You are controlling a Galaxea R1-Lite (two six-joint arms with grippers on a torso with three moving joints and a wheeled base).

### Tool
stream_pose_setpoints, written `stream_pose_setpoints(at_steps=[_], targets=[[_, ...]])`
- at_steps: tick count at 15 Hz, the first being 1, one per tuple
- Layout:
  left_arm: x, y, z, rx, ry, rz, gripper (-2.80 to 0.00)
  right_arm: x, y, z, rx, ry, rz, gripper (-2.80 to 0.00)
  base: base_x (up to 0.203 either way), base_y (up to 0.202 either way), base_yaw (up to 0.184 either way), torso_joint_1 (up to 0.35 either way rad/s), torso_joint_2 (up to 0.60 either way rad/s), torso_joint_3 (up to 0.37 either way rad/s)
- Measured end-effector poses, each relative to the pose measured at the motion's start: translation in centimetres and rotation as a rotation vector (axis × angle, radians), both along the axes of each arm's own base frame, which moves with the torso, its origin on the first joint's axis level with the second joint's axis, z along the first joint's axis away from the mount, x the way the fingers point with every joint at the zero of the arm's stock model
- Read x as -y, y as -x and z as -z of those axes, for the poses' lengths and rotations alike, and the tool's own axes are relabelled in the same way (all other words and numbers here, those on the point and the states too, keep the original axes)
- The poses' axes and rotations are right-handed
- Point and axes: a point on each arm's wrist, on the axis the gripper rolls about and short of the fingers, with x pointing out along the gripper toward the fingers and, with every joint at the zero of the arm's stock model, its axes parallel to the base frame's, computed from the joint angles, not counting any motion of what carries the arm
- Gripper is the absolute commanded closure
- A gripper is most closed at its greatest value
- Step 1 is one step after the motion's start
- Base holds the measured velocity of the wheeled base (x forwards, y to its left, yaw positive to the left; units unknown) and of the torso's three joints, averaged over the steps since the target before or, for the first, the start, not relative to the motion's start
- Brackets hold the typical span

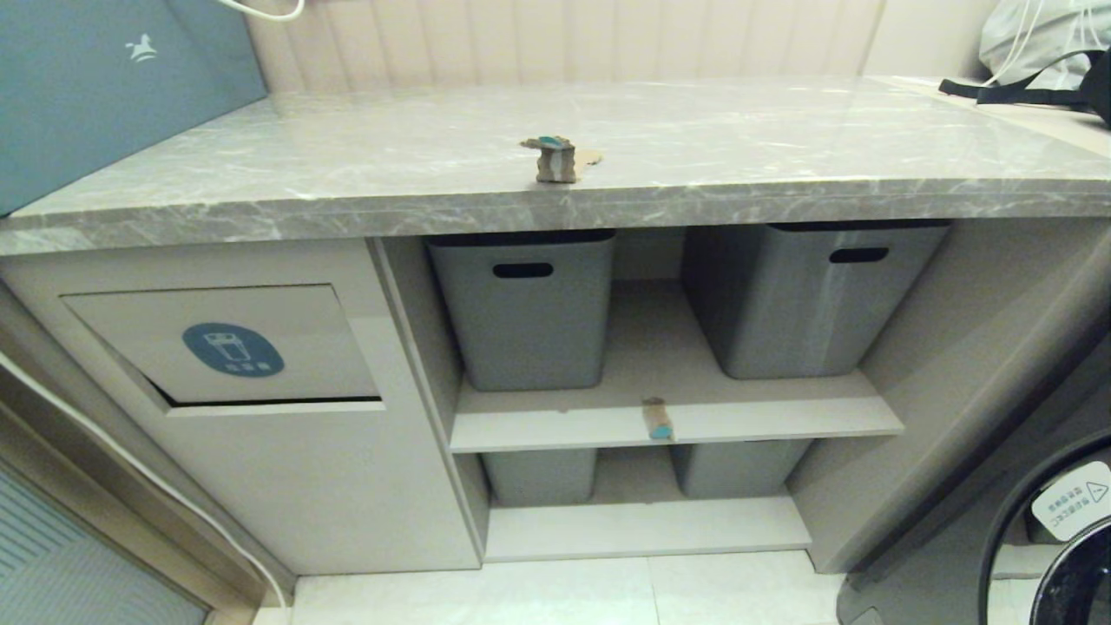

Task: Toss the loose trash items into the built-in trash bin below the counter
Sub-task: Pick up the garbage

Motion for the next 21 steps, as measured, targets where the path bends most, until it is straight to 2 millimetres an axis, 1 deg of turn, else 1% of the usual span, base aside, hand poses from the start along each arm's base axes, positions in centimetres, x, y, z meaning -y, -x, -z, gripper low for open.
stream_pose_setpoints(at_steps=[1,3,4,7,8,9,11,13,18,21], targets=[[0.2,-1.0,-2.5,0.032,-0.004,0.049,0.00,0.0,0.0,0.0,0.000,0.000,0.000,0.00,0.000,0.000,0.000,0.000,0.00,0.000],[1.0,-3.2,-6.7,0.066,-0.005,0.143,0.00,0.0,0.0,0.0,0.000,0.000,0.000,0.00,0.000,0.000,0.000,0.000,0.00,0.000],[1.6,-4.6,-8.5,0.068,-0.007,0.187,0.00,0.0,0.0,0.0,0.000,0.000,0.000,0.00,0.000,0.000,0.000,0.000,0.00,0.000],[3.4,-8.6,-11.5,0.044,-0.013,0.259,0.00,0.0,0.0,0.0,0.000,0.000,0.000,0.00,0.000,0.000,0.000,0.000,0.00,0.000],[4.1,-9.7,-12.1,0.033,-0.015,0.282,0.00,0.0,0.0,0.0,0.000,0.000,0.000,0.00,0.000,0.000,0.000,0.000,0.00,0.000],[4.8,-10.8,-12.2,0.007,-0.021,0.302,0.00,0.0,0.0,0.0,0.000,0.000,0.000,0.00,0.000,0.000,0.000,0.000,0.00,0.000],[5.8,-12.7,-12.0,-0.055,-0.034,0.319,0.00,0.0,0.0,0.0,0.000,0.000,0.000,0.00,0.000,0.000,0.000,0.000,0.00,0.000],[6.6,-14.1,-12.0,-0.123,-0.051,0.331,0.00,0.0,0.0,0.0,0.000,0.000,0.000,0.00,0.000,0.000,0.000,0.000,0.00,0.000],[8.6,-15.5,-13.5,-0.260,-0.094,0.390,0.00,0.0,0.0,0.0,0.000,0.000,0.000,0.00,0.000,0.000,0.000,0.000,0.00,0.000],[9.9,-16.5,-12.8,-0.352,-0.157,0.397,0.00,0.0,0.0,0.0,0.000,0.000,0.000,0.00,0.000,0.000,0.000,0.000,0.00,0.000]])
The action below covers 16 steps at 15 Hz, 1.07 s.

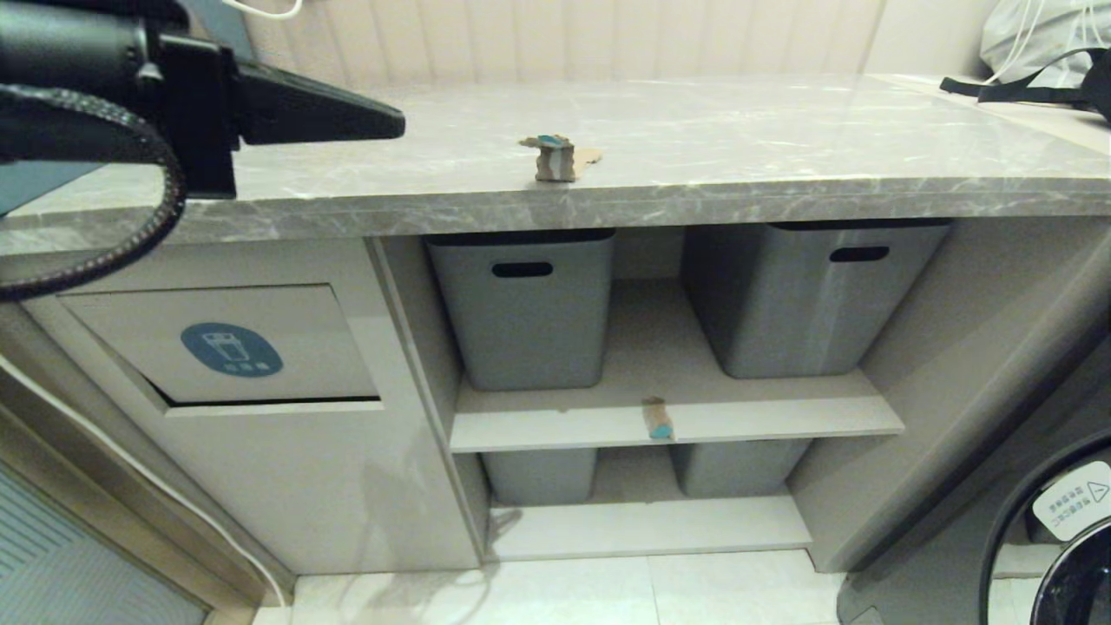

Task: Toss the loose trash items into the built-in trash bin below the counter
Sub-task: Pick up the garbage

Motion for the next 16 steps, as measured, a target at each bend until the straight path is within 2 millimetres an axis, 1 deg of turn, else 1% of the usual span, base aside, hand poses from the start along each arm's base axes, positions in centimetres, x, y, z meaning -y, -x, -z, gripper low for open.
stream_pose_setpoints(at_steps=[1,2,6,11,16], targets=[[0.5,-0.4,0.3,-0.016,-0.016,0.011,-0.37,0.0,0.0,0.0,0.000,0.000,0.000,0.00,0.000,0.000,0.000,0.000,0.00,0.000],[1.1,-0.8,0.6,-0.022,-0.025,0.024,-2.80,0.0,0.0,0.0,0.000,0.000,0.000,0.00,0.000,0.000,0.000,0.000,0.00,0.000],[2.4,-2.1,1.1,-0.003,-0.058,0.052,-2.80,0.0,0.0,0.0,0.000,0.000,0.000,0.00,0.000,0.000,0.000,0.000,0.00,0.000],[3.0,-3.1,0.6,0.010,-0.047,0.055,-2.80,0.0,0.0,0.0,0.000,0.000,0.000,0.00,0.000,0.000,0.000,0.000,0.00,0.000],[4.4,-5.3,0.9,0.014,-0.050,0.056,-2.80,0.0,0.0,0.0,0.000,0.000,0.000,0.00,0.000,0.000,0.000,0.000,0.00,0.000]])
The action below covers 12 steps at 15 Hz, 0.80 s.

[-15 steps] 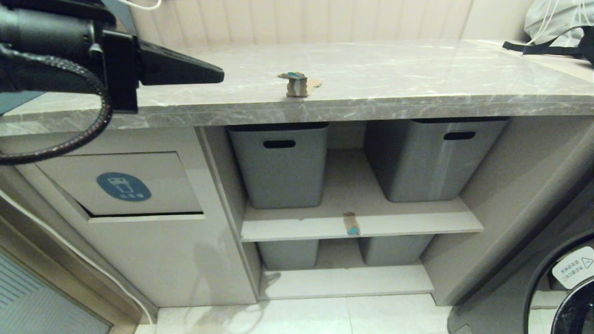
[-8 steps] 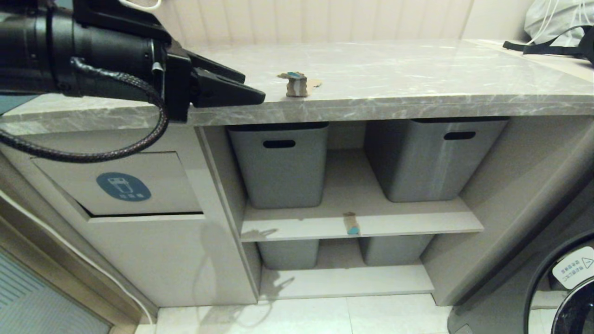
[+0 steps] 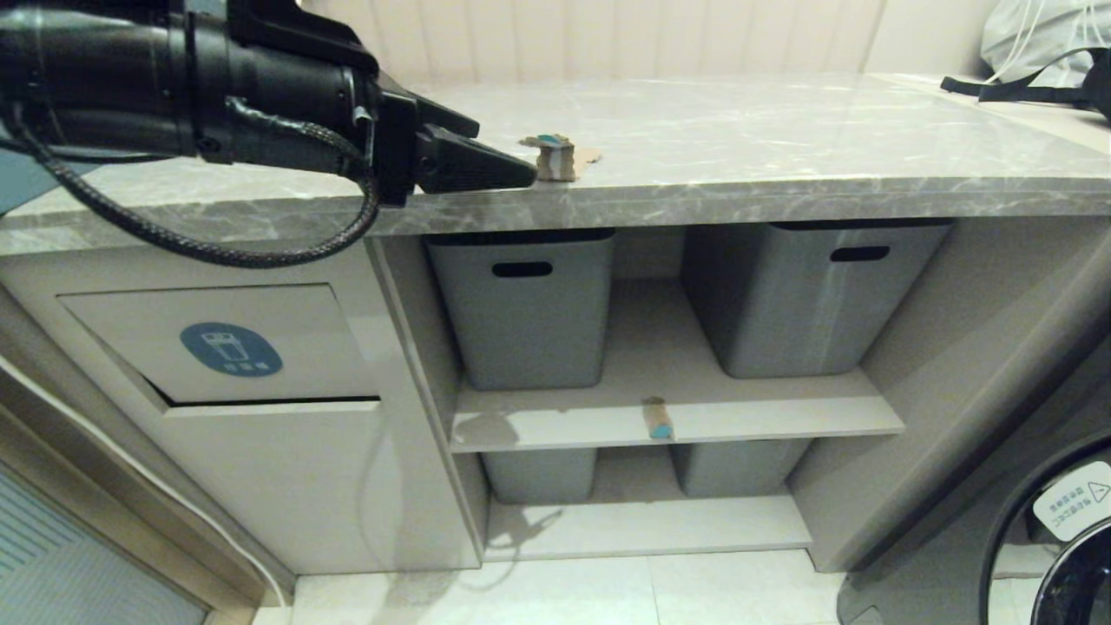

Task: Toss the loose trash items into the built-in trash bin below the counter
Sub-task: Pick up the garbage

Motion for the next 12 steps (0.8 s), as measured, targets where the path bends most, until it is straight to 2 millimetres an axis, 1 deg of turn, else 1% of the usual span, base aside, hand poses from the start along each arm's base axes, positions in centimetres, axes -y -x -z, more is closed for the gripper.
stream_pose_setpoints(at_steps=[5,12], targets=[[1.7,-2.8,1.1,0.022,0.011,0.000,-2.80,0.0,0.0,0.0,0.000,0.000,0.000,0.00,0.000,0.000,0.000,0.000,0.00,0.000],[3.0,-5.0,2.0,0.084,-0.016,0.010,-2.80,0.0,0.0,0.0,0.000,0.000,0.000,0.00,0.000,0.000,0.000,0.000,0.00,0.000]])
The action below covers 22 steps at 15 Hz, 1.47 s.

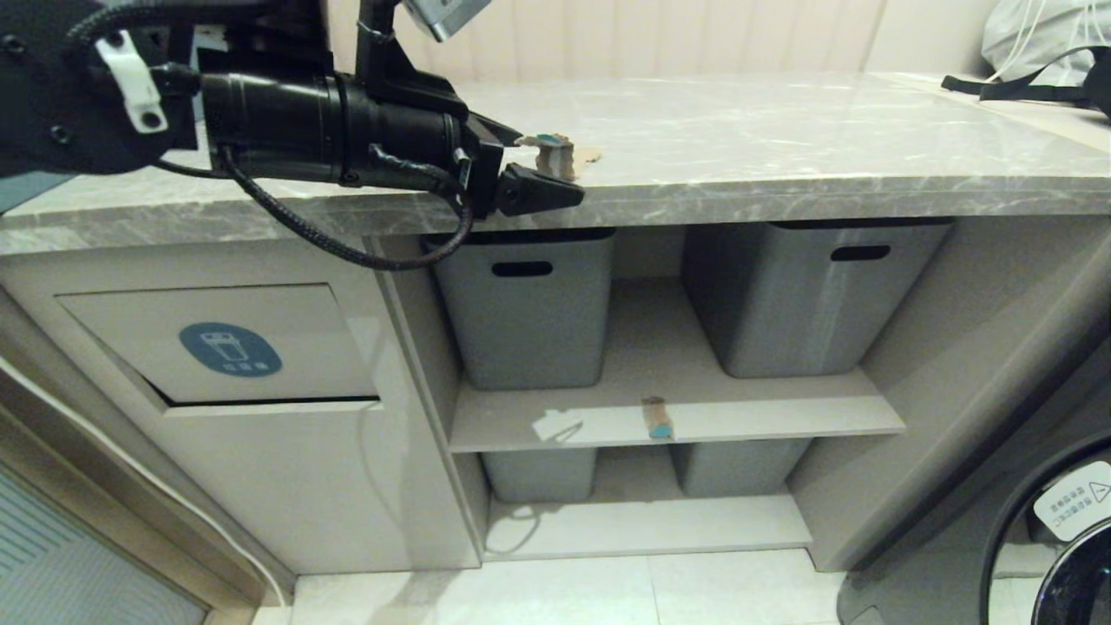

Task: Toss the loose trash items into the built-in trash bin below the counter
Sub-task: Pick up the garbage

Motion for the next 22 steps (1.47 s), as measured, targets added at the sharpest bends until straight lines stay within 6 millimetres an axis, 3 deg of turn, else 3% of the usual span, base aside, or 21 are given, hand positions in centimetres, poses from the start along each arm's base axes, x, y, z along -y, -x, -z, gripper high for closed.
stream_pose_setpoints(at_steps=[7,8,22], targets=[[0.4,-0.9,0.5,0.008,0.006,-0.002,-2.80,0.0,0.0,0.0,0.000,0.000,0.000,0.00,0.000,0.000,0.000,0.000,0.00,0.000],[0.4,-0.9,0.5,0.006,0.007,-0.002,0.00,0.0,0.0,0.0,0.000,0.000,0.000,0.00,0.000,0.000,0.000,0.000,0.00,0.000],[0.8,-1.5,0.3,0.048,0.045,-0.005,0.00,0.0,0.0,0.0,0.000,0.000,0.000,0.00,0.000,0.000,0.000,0.000,0.00,0.000]])
